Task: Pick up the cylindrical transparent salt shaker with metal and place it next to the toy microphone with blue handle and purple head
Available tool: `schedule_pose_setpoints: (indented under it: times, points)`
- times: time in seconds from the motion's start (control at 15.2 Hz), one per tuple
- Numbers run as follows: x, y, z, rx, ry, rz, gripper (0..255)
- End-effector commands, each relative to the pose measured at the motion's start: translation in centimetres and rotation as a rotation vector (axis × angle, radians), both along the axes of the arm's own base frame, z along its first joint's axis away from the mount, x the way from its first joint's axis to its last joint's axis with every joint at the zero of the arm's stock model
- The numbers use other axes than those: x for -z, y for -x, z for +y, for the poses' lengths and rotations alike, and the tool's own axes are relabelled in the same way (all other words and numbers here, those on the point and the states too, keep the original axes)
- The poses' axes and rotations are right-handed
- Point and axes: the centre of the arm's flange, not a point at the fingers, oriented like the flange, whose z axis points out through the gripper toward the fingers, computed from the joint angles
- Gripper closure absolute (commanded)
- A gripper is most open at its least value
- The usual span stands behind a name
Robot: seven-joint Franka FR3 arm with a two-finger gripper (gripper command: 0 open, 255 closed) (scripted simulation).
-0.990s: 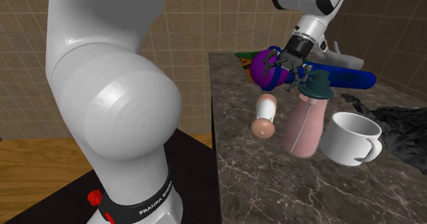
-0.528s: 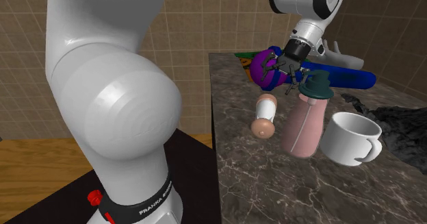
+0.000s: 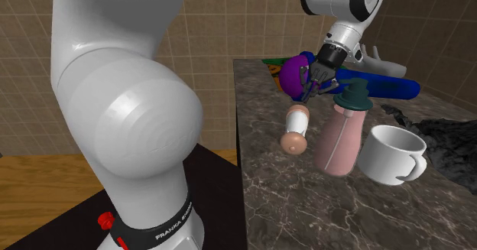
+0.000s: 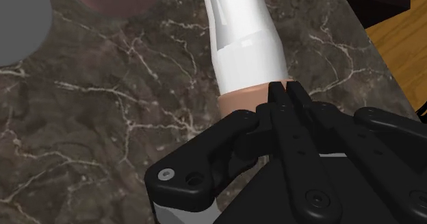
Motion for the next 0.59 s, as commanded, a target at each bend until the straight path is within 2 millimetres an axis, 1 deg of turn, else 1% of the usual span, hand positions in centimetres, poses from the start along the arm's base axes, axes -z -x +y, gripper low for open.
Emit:
schedule_pose_setpoints:
  times: [0.0, 0.26, 0.33, 0.46, 0.53]
  points:
    - [0.0, 0.0, 0.0, 0.000, 0.000, 0.000, 255]
    - [0.0, 0.0, 0.0, 0.000, 0.000, 0.000, 255]
    - [0.0, 0.0, 0.0, 0.000, 0.000, 0.000, 0]
    - [-1.3, 5.5, 0.9, -0.016, 0.068, -0.215, 0]
    - [-1.5, 8.3, 1.3, -0.024, 0.102, -0.322, 0]
